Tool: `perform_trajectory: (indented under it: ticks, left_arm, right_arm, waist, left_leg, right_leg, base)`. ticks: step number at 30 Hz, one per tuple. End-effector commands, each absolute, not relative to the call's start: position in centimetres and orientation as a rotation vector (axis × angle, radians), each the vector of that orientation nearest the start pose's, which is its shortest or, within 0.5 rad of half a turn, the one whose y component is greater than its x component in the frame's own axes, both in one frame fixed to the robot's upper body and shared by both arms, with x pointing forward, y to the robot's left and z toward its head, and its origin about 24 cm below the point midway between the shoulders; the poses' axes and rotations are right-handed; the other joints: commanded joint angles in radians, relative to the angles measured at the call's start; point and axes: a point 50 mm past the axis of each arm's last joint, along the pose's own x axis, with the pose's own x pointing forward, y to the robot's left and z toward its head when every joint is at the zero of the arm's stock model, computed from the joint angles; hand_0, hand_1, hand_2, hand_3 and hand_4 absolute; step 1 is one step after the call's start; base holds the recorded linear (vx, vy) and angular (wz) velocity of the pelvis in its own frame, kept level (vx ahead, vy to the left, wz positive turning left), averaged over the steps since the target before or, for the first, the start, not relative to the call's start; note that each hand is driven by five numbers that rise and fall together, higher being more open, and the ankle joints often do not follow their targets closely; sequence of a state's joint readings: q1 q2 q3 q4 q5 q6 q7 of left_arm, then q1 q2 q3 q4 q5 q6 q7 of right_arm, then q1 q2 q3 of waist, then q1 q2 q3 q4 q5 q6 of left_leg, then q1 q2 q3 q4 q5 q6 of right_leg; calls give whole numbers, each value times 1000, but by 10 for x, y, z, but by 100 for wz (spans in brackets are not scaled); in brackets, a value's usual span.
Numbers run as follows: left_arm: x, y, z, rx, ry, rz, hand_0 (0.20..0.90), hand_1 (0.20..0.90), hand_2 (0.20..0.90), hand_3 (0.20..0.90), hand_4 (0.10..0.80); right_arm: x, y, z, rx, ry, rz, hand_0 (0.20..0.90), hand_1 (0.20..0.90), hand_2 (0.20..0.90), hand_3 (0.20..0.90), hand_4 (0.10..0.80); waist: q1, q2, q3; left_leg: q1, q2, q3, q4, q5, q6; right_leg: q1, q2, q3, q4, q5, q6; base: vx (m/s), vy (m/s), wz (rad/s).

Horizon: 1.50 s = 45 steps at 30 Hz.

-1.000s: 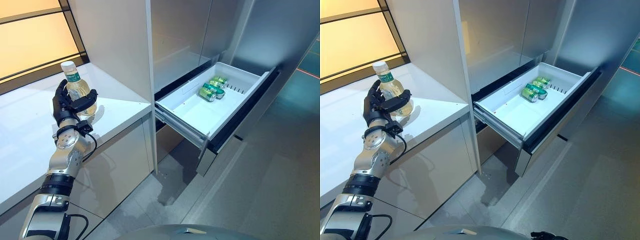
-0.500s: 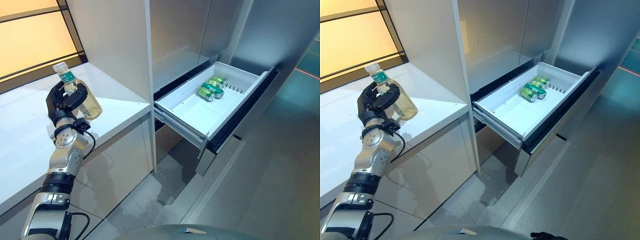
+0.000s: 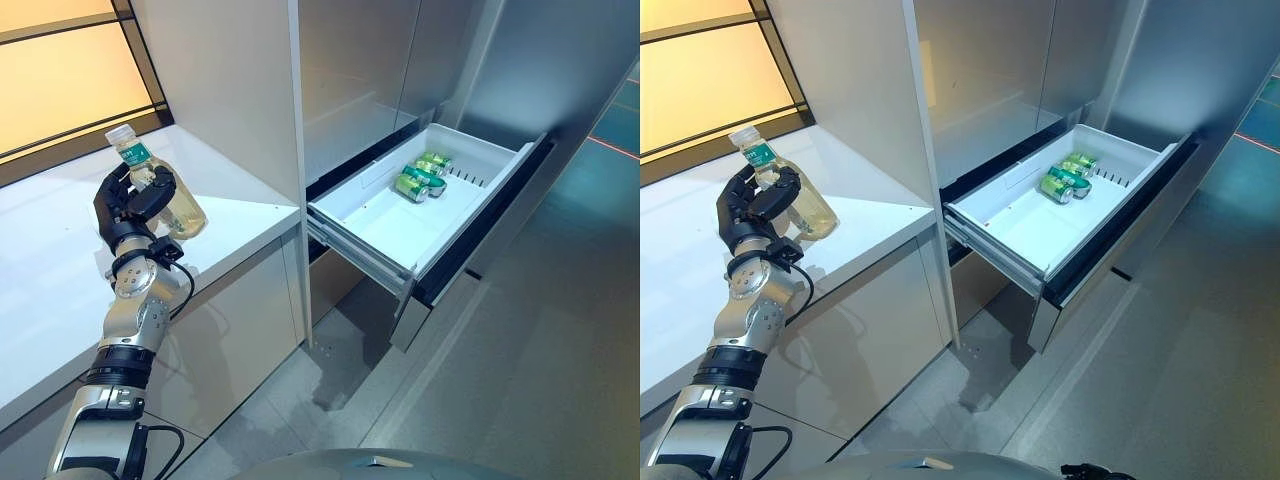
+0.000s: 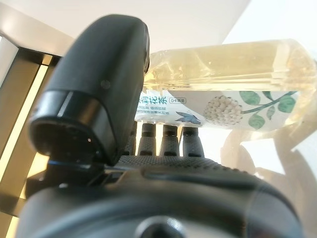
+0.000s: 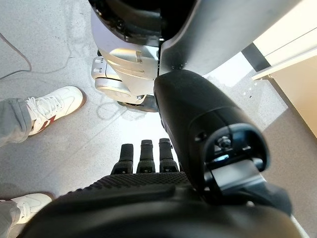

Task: Put drinks into fridge and close the fridge

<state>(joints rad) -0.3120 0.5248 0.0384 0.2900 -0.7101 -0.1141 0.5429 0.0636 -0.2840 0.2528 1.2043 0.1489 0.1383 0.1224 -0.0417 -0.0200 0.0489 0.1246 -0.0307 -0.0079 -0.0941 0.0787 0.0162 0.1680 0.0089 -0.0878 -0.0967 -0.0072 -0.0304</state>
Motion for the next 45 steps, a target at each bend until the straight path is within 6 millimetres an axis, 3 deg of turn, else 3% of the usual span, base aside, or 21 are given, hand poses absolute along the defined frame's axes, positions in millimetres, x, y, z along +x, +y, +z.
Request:
perform_trajectory:
  ticks: [1,7,10,16,22,26,34,41,45]
  left_arm:
    - [317,289,217,-312,-637,555,300,300,300,200,100]
    - [313,277,230,-288,-702,470,300,300,300,200,100]
    - [310,266,239,-284,-740,393,300,300,300,200,100]
    - [296,239,254,-327,-840,226,300,300,300,200,100]
    - [286,224,268,-393,-931,87,300,300,300,200,100]
    - [274,206,281,-437,-992,-61,300,300,300,200,100]
    - [257,182,281,-373,-1039,-280,300,300,300,200,100]
    - [242,172,274,-301,-1047,-495,300,300,300,200,100]
    - [234,172,266,-239,-1051,-578,300,300,300,200,100]
  right_arm:
    - [65,-234,-166,-255,1396,135,900,900,900,900,800]
    - [82,-233,-161,-420,1303,252,900,900,900,900,800]
    - [105,-227,-155,-479,1187,305,900,900,900,900,800]
    - [165,-197,-128,-502,897,378,900,900,900,900,800]
    - [180,-159,-116,-485,663,499,900,900,900,900,800]
    - [199,-121,-85,-464,480,600,900,900,900,900,800]
    - [216,-92,-38,-398,222,729,900,900,900,900,800]
    - [225,-85,7,-226,66,869,900,900,900,900,800]
    - [230,-97,51,-85,-67,1016,900,900,900,900,800]
  waist:
    - [-10,22,-45]
    - [3,19,-42]
    - [12,18,-39]
    - [35,19,-37]
    - [52,37,-41]
    - [57,39,-34]
    - [70,34,-22]
    - [74,25,-15]
    - [73,15,-11]
  left_leg:
    - [42,-14,-18,8,-163,-12]
    - [37,-14,-27,7,-159,-15]
    - [34,-15,-35,7,-156,-16]
    - [25,-16,-55,7,-150,-18]
    - [14,-22,-65,7,-150,-12]
    - [10,-22,-68,7,-144,-16]
    - [5,-22,-75,7,-135,-19]
    - [5,-20,-73,7,-130,-18]
    - [9,-21,-70,7,-128,-18]
  right_leg:
    - [-17,-21,4,25,-36,98]
    - [-17,-24,-8,23,-34,98]
    - [-16,-25,-14,22,-33,98]
    - [-16,-29,-30,20,-34,96]
    - [-17,-33,-43,19,-37,95]
    - [-17,-37,-51,17,-34,100]
    - [-16,-40,-58,15,-26,103]
    - [-19,-41,-59,17,-20,105]
    - [-15,-41,-58,17,-17,107]
  base:
    - [0,0,0]
    - [0,0,0]
    - [-25,-18,5]
    - [-29,-9,6]
    - [-36,24,5]
    - [-58,3,13]
    - [-49,-6,4]
    - [-42,0,0]
    - [-31,5,0]
